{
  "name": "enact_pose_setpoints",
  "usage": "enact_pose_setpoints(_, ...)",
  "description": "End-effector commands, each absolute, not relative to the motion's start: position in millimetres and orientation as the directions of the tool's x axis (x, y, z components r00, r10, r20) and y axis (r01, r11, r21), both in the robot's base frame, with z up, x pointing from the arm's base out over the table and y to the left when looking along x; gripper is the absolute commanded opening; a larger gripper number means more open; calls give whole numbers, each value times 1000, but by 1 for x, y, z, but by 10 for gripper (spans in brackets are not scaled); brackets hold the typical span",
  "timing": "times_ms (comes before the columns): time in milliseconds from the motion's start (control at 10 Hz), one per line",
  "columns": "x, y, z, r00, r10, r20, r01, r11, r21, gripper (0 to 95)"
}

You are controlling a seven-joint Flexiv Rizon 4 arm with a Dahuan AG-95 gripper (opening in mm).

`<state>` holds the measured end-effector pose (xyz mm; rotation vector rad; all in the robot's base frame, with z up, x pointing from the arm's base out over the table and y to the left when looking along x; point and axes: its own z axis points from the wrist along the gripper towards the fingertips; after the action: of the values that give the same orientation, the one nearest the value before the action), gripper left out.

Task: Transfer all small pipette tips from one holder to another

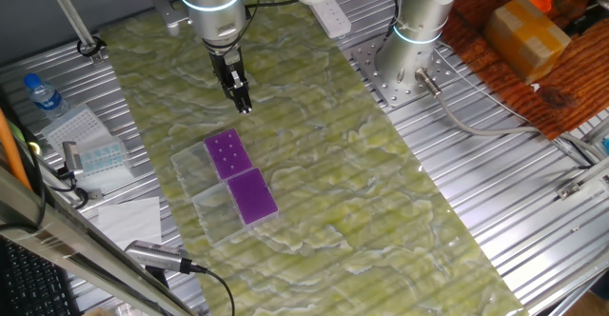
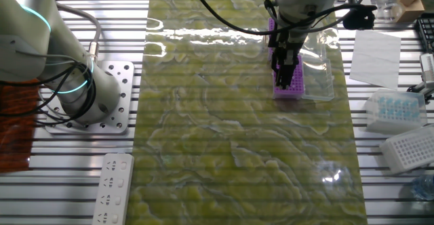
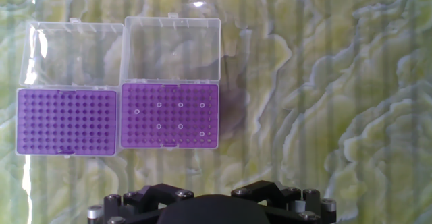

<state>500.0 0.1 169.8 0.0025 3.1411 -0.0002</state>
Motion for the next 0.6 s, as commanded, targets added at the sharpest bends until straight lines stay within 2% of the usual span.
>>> enact_pose_setpoints(100,500,0,170,-1000,0,0,0,1000,0,950)
enact_pose_setpoints(200,500,0,170,-953,-269,142,-274,961,-22,0)
enact_pose_setpoints(600,500,0,170,-954,-264,141,-269,963,-14,0)
